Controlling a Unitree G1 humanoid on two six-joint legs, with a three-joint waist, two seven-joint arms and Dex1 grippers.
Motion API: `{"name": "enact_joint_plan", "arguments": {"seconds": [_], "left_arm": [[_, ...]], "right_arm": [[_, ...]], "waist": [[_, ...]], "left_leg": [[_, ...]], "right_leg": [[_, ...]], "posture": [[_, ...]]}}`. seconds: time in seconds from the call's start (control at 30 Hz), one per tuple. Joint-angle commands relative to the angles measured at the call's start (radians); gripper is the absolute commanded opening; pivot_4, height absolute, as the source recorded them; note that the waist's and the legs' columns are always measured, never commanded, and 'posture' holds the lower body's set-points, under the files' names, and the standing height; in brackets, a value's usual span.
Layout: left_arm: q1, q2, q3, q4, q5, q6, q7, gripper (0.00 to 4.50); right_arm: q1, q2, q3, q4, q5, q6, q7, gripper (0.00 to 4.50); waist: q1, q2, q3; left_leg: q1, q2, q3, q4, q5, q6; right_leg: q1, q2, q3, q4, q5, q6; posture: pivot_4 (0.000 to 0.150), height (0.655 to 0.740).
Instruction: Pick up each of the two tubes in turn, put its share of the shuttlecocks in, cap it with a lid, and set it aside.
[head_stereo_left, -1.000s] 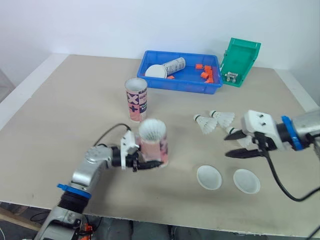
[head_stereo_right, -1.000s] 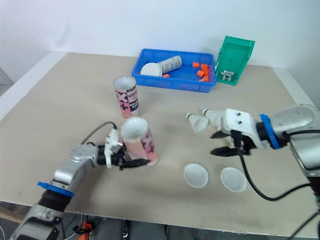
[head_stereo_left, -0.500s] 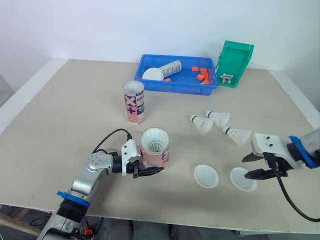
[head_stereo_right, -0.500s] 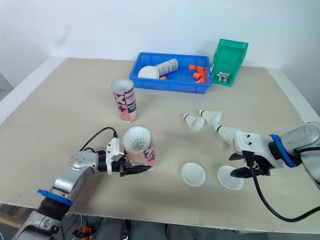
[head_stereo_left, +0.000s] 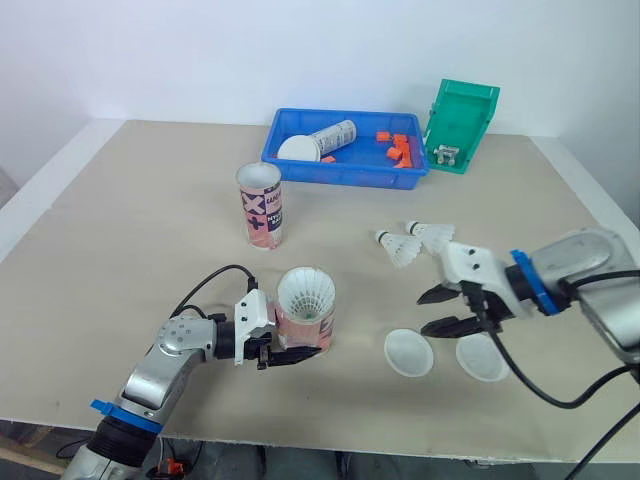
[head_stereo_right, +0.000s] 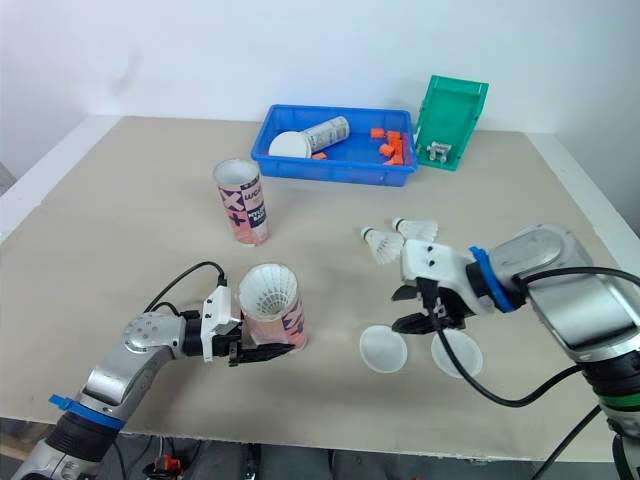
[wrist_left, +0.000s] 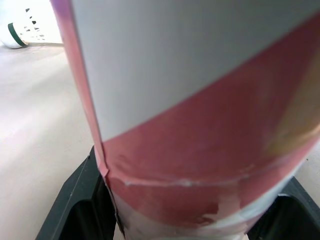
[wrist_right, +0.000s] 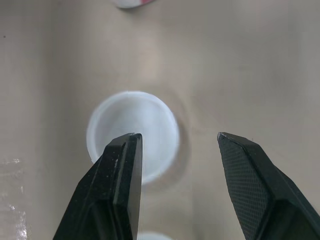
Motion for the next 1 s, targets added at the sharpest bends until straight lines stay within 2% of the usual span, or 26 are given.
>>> {"name": "enact_joint_plan", "arguments": {"seconds": [0.03,0.43,0.53,0.6,0.63,0.67,1.0], "left_arm": [[0.022,0.019,-0.031,0.041,0.037,0.027,0.004,2.73],[0.005,-0.004,-0.038,0.088,0.053,-0.034,0.022,2.73],[-0.008,-0.01,-0.038,0.11,0.056,-0.051,0.026,2.73],[-0.016,-0.014,-0.038,0.125,0.059,-0.062,0.028,2.73],[-0.021,-0.016,-0.039,0.132,0.059,-0.066,0.028,2.73],[-0.027,-0.018,-0.04,0.141,0.058,-0.07,0.027,2.73],[-0.098,-0.036,-0.035,0.237,0.061,-0.114,0.026,2.73]], "right_arm": [[-0.048,0.02,0.043,-0.026,-0.032,0.008,-0.023,2.63],[-0.11,0.07,0.194,0.003,-0.149,-0.042,-0.032,2.63],[-0.12,0.071,0.201,0.007,-0.16,-0.059,-0.015,1.83],[-0.125,0.072,0.202,0.012,-0.165,-0.072,-0.003,1.04],[-0.126,0.07,0.202,0.011,-0.167,-0.079,0.005,0.44],[-0.128,0.069,0.202,0.014,-0.169,-0.087,0.011,0.05],[-0.155,0.08,0.176,0.042,-0.182,-0.124,0.045,0.02]], "waist": [[0.001,0.0,0.0],[0.007,0.0,0.0],[0.007,0.0,0.0],[0.008,0.0,0.0],[0.008,0.0,0.0],[0.008,0.0,0.0],[0.007,0.0,0.0]], "left_leg": [[0.0,0.0,0.0,0.0,0.0,0.0],[0.0,0.0,0.0,0.001,0.0,0.0],[0.0,0.0,0.0,0.001,0.0,0.0],[0.0,-0.001,0.0,0.002,0.0,0.0],[0.0,-0.001,0.0,0.002,0.0,0.001],[0.001,-0.001,0.0,0.003,0.001,0.001],[0.001,-0.002,-0.001,0.004,0.002,0.003]], "right_leg": [[0.0,0.0,0.0,0.0,0.0,0.0],[0.0,0.0,0.0,0.0,0.0,-0.001],[0.0,0.0,0.0,0.0,0.0,0.0],[0.0,0.0,0.0,0.0,0.001,0.0],[0.0,0.0,0.0,0.0,0.001,0.0],[-0.001,0.0,0.0,0.0,0.001,0.0],[0.0,-0.001,0.001,0.0,0.003,-0.001]], "posture": [[0.15,0.7037],[0.15,0.7037],[0.15,0.7037],[0.15,0.7037],[0.15,0.7037],[0.15,0.7037],[0.15,0.7037]]}}
